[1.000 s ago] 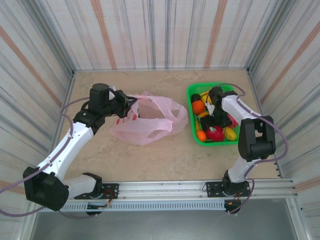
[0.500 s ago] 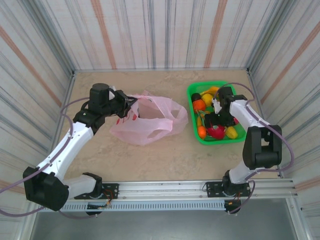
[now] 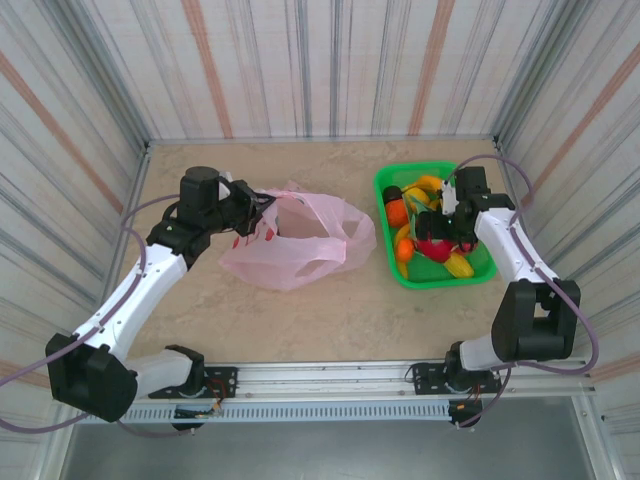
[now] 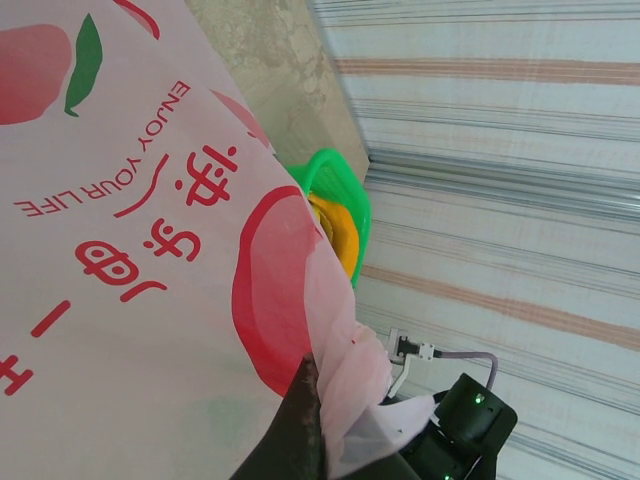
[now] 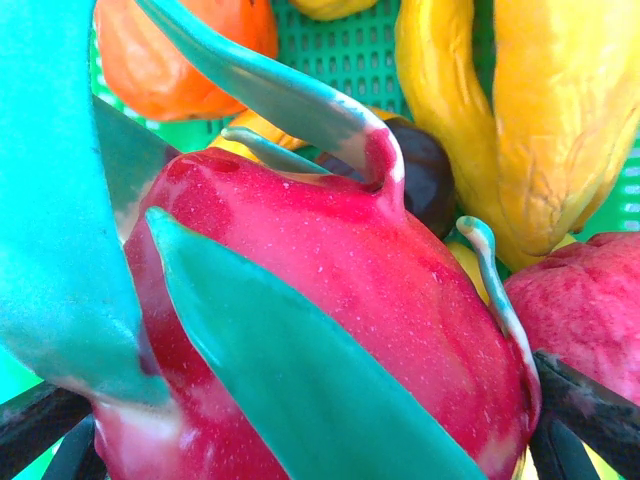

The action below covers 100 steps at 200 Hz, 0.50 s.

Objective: Place the fake fruits into the plastic bag and tie a complex knot

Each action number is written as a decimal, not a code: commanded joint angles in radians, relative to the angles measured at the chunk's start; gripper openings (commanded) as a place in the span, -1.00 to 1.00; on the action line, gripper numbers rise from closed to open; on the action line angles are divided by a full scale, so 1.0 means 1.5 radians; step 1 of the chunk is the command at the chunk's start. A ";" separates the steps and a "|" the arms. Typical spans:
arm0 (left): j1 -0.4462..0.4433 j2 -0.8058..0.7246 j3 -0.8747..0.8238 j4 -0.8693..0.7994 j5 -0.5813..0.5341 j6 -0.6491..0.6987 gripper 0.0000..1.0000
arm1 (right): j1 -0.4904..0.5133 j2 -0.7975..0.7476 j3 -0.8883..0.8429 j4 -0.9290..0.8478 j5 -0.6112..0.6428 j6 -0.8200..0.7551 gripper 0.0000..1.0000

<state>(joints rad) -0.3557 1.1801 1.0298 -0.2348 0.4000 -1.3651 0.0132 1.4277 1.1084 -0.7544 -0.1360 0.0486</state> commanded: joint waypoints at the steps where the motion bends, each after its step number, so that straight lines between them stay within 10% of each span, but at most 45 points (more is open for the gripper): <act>1: -0.005 0.000 0.019 -0.010 -0.003 0.010 -1.00 | -0.009 -0.043 0.009 0.034 -0.015 0.037 0.34; 100: -0.006 0.008 0.011 -0.008 0.003 0.029 -1.00 | -0.038 -0.098 -0.064 0.115 -0.124 0.112 0.33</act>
<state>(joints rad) -0.3557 1.1870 1.0298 -0.2348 0.4004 -1.3502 -0.0288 1.3396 1.0458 -0.6724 -0.2241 0.1478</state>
